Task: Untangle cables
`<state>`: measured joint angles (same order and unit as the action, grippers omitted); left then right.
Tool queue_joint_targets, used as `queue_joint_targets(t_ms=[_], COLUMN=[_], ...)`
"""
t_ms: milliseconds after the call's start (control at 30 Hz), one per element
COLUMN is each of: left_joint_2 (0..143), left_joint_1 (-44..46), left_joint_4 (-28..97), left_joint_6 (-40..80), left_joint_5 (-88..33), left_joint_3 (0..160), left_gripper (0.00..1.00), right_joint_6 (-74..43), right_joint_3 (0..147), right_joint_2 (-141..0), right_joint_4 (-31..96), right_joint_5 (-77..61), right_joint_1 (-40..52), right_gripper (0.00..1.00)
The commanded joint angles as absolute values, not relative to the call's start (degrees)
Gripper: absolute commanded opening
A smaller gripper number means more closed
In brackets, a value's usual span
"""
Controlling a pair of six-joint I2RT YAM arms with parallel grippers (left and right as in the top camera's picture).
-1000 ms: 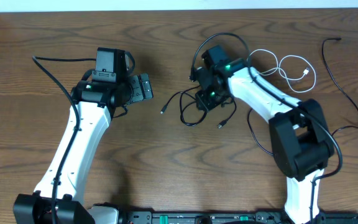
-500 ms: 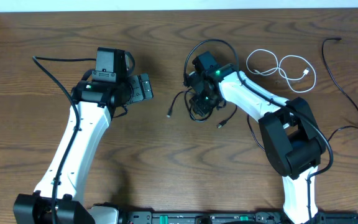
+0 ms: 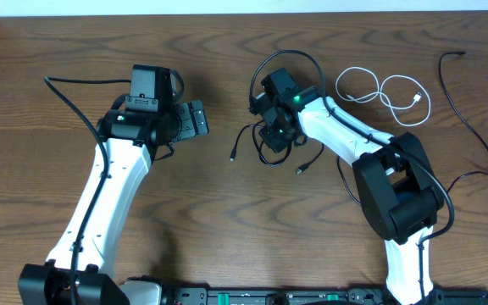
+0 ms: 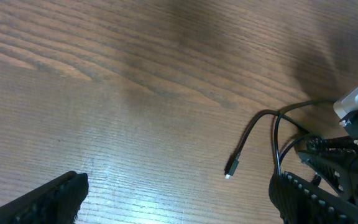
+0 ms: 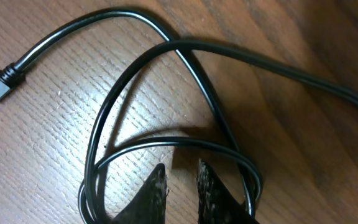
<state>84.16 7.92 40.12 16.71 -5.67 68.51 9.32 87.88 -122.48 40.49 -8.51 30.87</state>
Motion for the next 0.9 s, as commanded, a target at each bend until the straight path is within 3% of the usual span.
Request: queue_joint_targets(t_ms=[0, 333, 733, 867], left_joint_2=[83.9, 83.9, 83.9, 83.9], left_joint_1=[7.8, 7.8, 7.8, 7.8], left_joint_4=[40.3, 40.3, 40.3, 40.3], left_joint_6=[16.8, 16.8, 16.8, 16.8], left_joint_5=[-5.4, -5.4, -5.4, -5.4], left_joint_3=[68.5, 68.5, 68.5, 68.5], left_gripper=[0.98, 0.98, 0.98, 0.98], right_joint_6=[10.8, 13.4, 11.6, 11.2], right_joint_3=[89.5, 89.1, 89.0, 87.8], right_joint_2=[-120.7, -122.1, -124.4, -124.5], right_joint_4=[40.5, 39.3, 39.6, 39.5], right_joint_5=[-8.0, 0.6, 0.4, 0.5], right_joint_1=[30.9, 30.7, 31.0, 31.1], right_gripper=[0.14, 0.35, 0.32, 0.38])
